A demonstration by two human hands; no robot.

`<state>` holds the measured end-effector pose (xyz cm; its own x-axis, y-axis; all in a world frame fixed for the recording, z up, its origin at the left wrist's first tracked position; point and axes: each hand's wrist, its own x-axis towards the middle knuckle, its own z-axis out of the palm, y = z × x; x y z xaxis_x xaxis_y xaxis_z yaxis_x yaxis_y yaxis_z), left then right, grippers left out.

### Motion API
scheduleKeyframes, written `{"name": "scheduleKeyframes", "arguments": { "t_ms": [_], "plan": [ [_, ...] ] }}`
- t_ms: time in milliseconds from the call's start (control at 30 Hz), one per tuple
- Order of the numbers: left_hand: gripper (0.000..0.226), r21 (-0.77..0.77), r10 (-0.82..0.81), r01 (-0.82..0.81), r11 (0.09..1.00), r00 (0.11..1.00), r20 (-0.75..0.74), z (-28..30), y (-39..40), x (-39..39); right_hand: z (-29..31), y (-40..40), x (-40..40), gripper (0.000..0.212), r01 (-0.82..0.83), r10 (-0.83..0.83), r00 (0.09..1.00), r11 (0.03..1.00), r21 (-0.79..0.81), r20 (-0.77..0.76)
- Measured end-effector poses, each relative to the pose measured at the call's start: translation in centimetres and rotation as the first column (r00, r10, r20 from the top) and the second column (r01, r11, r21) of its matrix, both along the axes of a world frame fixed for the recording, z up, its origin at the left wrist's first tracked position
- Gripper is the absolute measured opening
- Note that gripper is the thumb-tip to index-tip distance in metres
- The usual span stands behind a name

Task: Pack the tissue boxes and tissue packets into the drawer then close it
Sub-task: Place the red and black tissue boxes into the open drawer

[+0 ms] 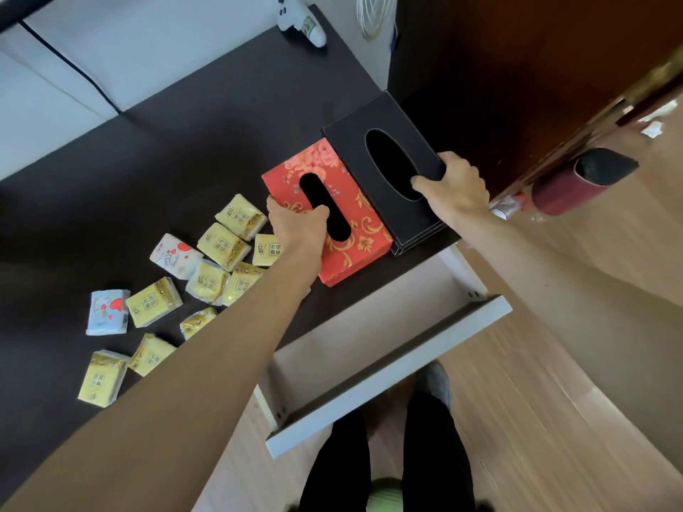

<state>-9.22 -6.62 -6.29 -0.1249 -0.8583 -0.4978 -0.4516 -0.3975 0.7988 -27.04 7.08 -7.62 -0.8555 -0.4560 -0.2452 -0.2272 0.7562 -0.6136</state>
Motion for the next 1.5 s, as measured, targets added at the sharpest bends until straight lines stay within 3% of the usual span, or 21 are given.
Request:
{"name": "scheduleKeyframes", "arguments": {
  "t_ms": [100, 267, 533, 733, 967, 1067, 1500],
  "plan": [
    [0.065, -0.024, 0.019, -0.02, 1.0, 0.999, -0.03, 0.9, 0.4, 0.1, 0.6, 1.3, 0.0, 0.041, 0.063, -0.061, 0.997, 0.995, -0.074, 0.037],
    [0.091, -0.094, 0.011, -0.02, 0.995, 0.995, -0.1, 2.5, 3.2, 1.4, 1.2, 5.9, 1.2, 0.045, 0.256, -0.207, 0.961, 0.92, -0.297, 0.185],
    [0.099, -0.14, 0.053, -0.071, 0.988, 0.99, -0.128, 1.7, 11.0, 7.2, -0.2, 12.5, 5.5, 0.038, 0.452, -0.371, 0.882, 0.841, -0.298, 0.289],
    [0.096, -0.137, 0.095, -0.105, 0.985, 0.992, -0.08, -0.4, 16.0, 10.6, -2.4, 14.0, 8.0, 0.042, 0.4, -0.337, 0.904, 0.885, -0.239, 0.265],
    [0.093, -0.12, 0.138, -0.14, 0.983, 0.99, -0.03, -1.8, 18.6, 11.4, -3.6, 14.8, 8.1, 0.05, 0.214, -0.174, 0.96, 0.961, -0.175, 0.221],
    [0.09, -0.136, 0.13, -0.129, 0.982, 0.992, 0.001, -1.9, 19.4, 11.5, -3.6, 15.8, 8.3, 0.045, 0.172, -0.135, 0.968, 0.971, -0.166, 0.212],
    [0.08, -0.031, 0.153, -0.152, 0.988, 0.986, 0.065, -1.9, 26.2, 13.7, -4.3, 23.4, 9.7, 0.054, 0.14, -0.109, 0.936, 0.988, -0.07, 0.334]
  ]
}}
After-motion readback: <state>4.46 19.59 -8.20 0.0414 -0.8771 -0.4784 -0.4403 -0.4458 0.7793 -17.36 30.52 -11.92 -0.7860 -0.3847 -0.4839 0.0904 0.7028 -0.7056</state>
